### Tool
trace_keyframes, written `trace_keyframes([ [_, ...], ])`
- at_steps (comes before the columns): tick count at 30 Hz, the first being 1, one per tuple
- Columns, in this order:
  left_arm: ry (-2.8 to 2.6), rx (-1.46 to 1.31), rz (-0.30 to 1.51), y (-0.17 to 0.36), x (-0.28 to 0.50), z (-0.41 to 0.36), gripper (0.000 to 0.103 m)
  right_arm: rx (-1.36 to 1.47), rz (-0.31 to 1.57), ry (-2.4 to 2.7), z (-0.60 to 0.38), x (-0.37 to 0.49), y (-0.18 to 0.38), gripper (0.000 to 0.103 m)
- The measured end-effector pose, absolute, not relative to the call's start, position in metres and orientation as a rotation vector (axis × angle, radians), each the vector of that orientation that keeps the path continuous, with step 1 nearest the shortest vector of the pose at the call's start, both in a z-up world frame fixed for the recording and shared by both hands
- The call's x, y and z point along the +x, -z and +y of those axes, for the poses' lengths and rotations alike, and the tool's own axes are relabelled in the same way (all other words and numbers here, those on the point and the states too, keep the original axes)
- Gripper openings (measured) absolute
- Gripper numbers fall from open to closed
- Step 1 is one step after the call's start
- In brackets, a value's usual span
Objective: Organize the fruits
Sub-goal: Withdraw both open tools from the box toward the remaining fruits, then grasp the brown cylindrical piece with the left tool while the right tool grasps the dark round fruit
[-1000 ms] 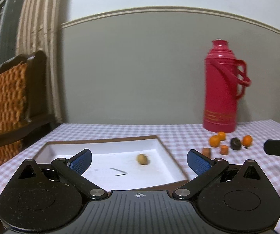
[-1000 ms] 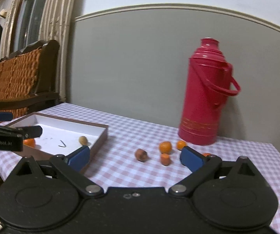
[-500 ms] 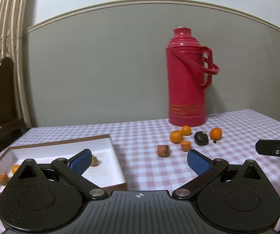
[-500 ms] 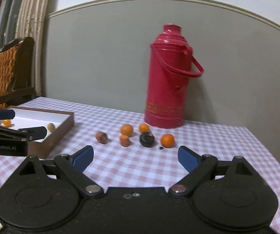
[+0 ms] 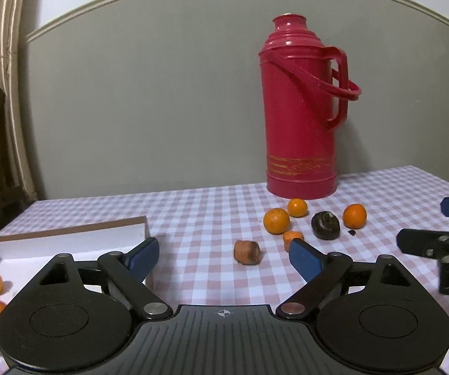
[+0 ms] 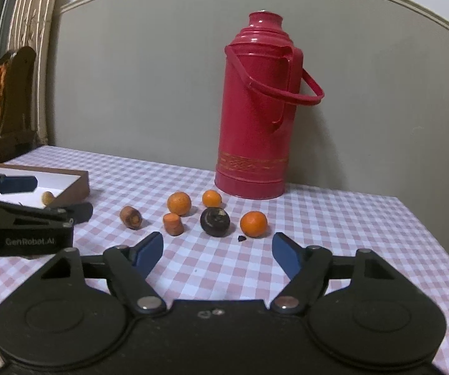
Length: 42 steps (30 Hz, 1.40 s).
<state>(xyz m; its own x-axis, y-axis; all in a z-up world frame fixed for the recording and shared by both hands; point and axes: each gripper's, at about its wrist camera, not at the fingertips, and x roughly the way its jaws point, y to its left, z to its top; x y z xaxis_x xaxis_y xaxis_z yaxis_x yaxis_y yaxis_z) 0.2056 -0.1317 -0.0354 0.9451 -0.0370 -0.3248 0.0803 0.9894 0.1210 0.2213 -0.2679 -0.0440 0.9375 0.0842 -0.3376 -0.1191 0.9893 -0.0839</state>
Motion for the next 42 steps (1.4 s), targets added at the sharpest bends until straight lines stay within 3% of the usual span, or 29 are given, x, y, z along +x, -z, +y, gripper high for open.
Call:
trace_keyframes([
  [8,0.066,0.128,0.431,0.052,0.247,-0.141,0.07,-0.087,0.38,-0.121,-0.27,0.261,0.052,0.062],
  [15,0.06,0.104,0.481,0.062,0.273,-0.144,0.068,-0.065,0.444,-0.147,-0.268,0.29,0.06,0.06],
  [26,0.045,0.09,0.571,0.072,0.313,-0.145,0.054,-0.06,0.474,-0.19,-0.264,0.335,0.076,0.049],
  [34,0.032,0.069,0.583,0.074,0.331,-0.142,0.047,-0.051,0.502,-0.187,-0.26,0.359,0.083,0.048],
  [38,0.042,0.073,0.598,0.076,0.337,-0.143,0.036,-0.023,0.512,-0.193,-0.262,0.369,0.083,0.048],
  [42,0.044,0.072,0.611,0.077,0.339,-0.143,0.035,-0.025,0.525,-0.174,-0.259,0.378,0.084,0.046],
])
